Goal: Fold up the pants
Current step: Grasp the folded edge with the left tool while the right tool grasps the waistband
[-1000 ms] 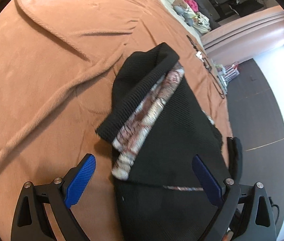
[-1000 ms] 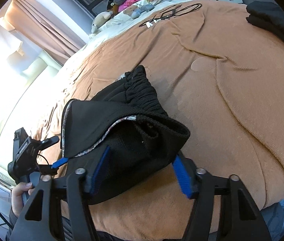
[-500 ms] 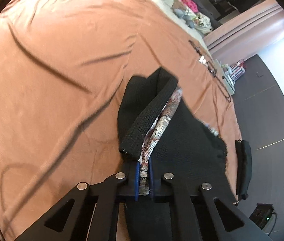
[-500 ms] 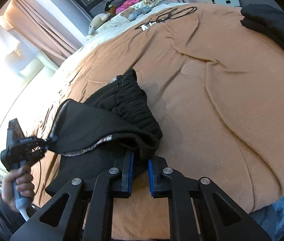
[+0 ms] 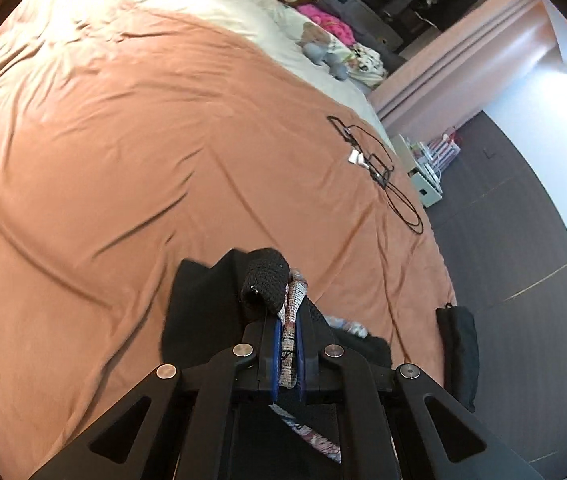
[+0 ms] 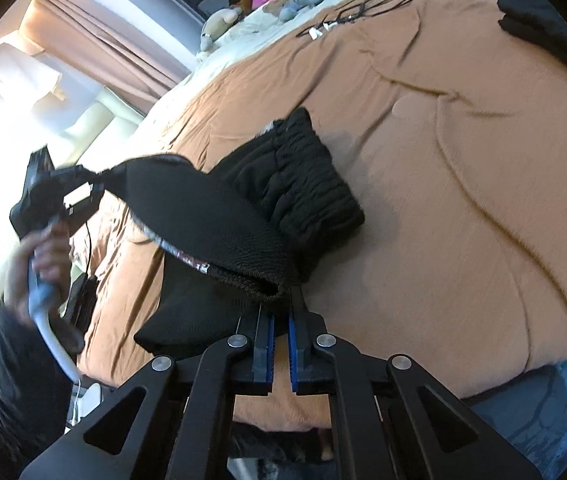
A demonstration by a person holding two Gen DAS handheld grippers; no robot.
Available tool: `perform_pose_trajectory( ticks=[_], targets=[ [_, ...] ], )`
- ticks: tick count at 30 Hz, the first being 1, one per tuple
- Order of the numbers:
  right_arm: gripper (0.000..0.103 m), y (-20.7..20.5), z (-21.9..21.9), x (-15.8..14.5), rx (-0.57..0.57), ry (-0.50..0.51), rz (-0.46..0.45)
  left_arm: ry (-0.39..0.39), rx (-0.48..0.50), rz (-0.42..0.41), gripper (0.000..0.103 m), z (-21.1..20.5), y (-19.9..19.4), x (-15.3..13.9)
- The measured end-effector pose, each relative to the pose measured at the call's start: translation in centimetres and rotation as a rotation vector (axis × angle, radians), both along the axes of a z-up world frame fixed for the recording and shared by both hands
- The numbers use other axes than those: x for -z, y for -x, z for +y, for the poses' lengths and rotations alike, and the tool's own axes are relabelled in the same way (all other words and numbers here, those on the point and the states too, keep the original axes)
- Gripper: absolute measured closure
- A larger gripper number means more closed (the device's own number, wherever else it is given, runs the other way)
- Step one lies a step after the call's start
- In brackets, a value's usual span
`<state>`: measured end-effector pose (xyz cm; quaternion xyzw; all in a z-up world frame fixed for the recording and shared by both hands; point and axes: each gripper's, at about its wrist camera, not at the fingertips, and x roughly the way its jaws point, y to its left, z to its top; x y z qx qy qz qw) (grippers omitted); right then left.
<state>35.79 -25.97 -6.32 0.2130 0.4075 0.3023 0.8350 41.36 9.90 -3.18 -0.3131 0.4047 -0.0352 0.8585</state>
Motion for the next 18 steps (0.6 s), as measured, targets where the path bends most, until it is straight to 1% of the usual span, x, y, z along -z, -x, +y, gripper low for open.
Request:
perform_pose_trajectory(
  ticks=[4, 10, 18],
  targets=[
    [0.101, -0.5, -0.6, 0.8, 0.025, -0.007, 0.030, -0.007, 0.028, 0.014, 0.097, -1.5, -2.3, -0.1],
    [0.101, -1.2, -2.0, 0.8, 0.060, -0.029, 0.040, -0.016, 0.062, 0.051, 0.097, -3.5, -6.4, 0.6],
    [0.101, -1.8, -2.0, 1.4, 0.054, -0.051, 0.054, -0.030, 0.083, 0.118, 0.097, -5.8, -11.7, 2.7]
  ],
)
